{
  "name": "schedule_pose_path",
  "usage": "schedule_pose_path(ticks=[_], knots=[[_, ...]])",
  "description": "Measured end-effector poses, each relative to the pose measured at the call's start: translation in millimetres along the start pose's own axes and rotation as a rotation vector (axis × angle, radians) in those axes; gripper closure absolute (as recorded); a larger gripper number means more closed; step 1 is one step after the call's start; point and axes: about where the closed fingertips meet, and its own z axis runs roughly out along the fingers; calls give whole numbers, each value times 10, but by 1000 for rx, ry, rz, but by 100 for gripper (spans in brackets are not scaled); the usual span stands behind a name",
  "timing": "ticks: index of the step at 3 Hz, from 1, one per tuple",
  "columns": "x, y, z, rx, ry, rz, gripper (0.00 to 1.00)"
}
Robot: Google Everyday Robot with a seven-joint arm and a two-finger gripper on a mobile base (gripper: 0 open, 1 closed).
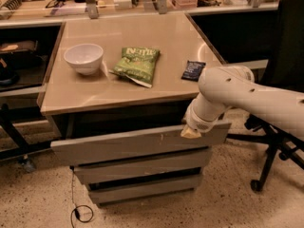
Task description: Open top drawer
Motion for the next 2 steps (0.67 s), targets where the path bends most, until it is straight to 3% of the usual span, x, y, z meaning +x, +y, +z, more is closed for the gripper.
schedule_pose_path(ticks=[2], knots=[[-27,-11,-100,0,0,0,100]])
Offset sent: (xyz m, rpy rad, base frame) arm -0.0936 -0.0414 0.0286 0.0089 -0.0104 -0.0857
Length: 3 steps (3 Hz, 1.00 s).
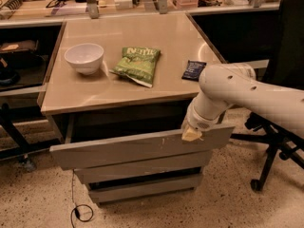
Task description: Open top drawer
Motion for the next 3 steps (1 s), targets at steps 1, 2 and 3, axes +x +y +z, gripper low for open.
schedule_pose_path(ticks=[1,2,3], knots=[[53,115,-40,-1,0,10,100],[129,342,-108,-9,-1,24,100],[130,342,-108,-10,-1,24,100]])
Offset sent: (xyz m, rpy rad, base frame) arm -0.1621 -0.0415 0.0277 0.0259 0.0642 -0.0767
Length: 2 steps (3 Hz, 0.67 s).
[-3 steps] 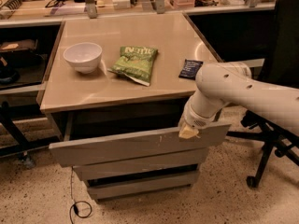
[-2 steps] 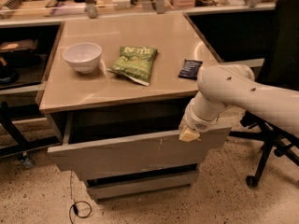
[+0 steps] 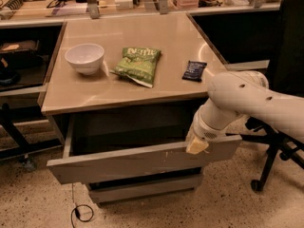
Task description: Open top drawer
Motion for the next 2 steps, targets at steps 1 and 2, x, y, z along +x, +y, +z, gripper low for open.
schedule_pose_path(ticks=[1,2], knots=[[56,190,-79,-8,14,19,100],[61,192,-62,-8,14,19,100]])
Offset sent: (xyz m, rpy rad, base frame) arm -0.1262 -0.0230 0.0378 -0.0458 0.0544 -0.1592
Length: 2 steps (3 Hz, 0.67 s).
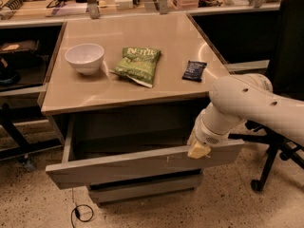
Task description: Open top drawer
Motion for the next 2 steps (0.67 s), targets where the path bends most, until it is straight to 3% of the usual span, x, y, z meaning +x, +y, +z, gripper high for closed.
schedule_pose_path(ticks=[2], knots=[[63,256,-79,0,8,38,100]])
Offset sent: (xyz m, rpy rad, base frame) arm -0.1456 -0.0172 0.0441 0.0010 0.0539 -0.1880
